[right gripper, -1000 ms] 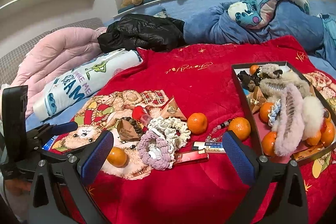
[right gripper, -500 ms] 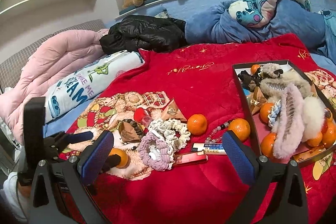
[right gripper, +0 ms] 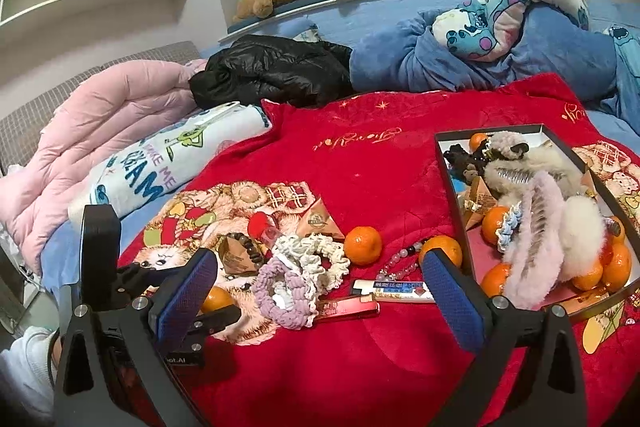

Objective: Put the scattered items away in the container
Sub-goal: 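Close the left tool on the mandarin while the right tool lowers over the pink scrunchie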

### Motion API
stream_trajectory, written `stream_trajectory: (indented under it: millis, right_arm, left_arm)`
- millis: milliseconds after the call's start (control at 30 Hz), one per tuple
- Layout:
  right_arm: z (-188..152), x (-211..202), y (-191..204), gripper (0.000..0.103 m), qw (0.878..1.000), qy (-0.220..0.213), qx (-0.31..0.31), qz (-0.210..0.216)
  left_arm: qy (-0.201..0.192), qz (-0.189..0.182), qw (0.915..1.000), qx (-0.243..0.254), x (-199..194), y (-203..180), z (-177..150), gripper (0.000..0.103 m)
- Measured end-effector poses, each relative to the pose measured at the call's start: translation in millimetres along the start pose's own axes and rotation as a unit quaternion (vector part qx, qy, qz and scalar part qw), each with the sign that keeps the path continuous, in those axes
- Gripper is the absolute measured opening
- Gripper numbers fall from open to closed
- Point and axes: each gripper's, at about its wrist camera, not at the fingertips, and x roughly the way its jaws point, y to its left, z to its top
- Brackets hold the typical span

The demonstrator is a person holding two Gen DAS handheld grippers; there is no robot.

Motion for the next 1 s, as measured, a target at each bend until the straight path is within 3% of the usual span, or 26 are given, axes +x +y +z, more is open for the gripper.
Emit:
stream_trajectory:
  millis: [100, 267, 333, 633, 833, 1000]
  right_arm:
    - [-1.8, 4.3, -0.6, 0.100, 1.000, 0.010, -0.002, -0.007]
    - [-7.4, 15.8, -5.1, 0.089, 0.999, 0.034, 0.003, -0.007]
    - [-9.3, 18.8, -6.6, 0.085, 0.999, 0.042, 0.010, 0.004]
    - [-16.5, 30.3, 1.5, 0.065, 0.997, 0.067, 0.007, 0.038]
    - [-26.6, 46.1, 6.7, 0.051, 0.997, 0.078, -0.011, 0.010]
    - [-31.0, 53.8, 9.0, 0.047, 0.996, 0.091, -0.009, 0.025]
  left_arm:
    - [0.003, -0.006, 1.0000, 0.004, 2.3, -1.6, -1.8, 0.079]
    - [0.006, 0.019, 0.9996, 0.018, 4.9, -6.6, -4.0, 0.058]
    - [0.006, -0.002, 0.9999, 0.015, 4.3, -5.9, -4.3, 0.041]
    - [-0.007, -0.015, 0.9998, 0.007, -5.2, -4.2, -7.8, 0.041]
    - [-0.019, -0.023, 0.9995, 0.013, -16.5, -4.3, -12.9, 0.041]
    - [-0.015, -0.017, 0.9997, 0.010, -17.7, 1.2, -17.7, 0.041]
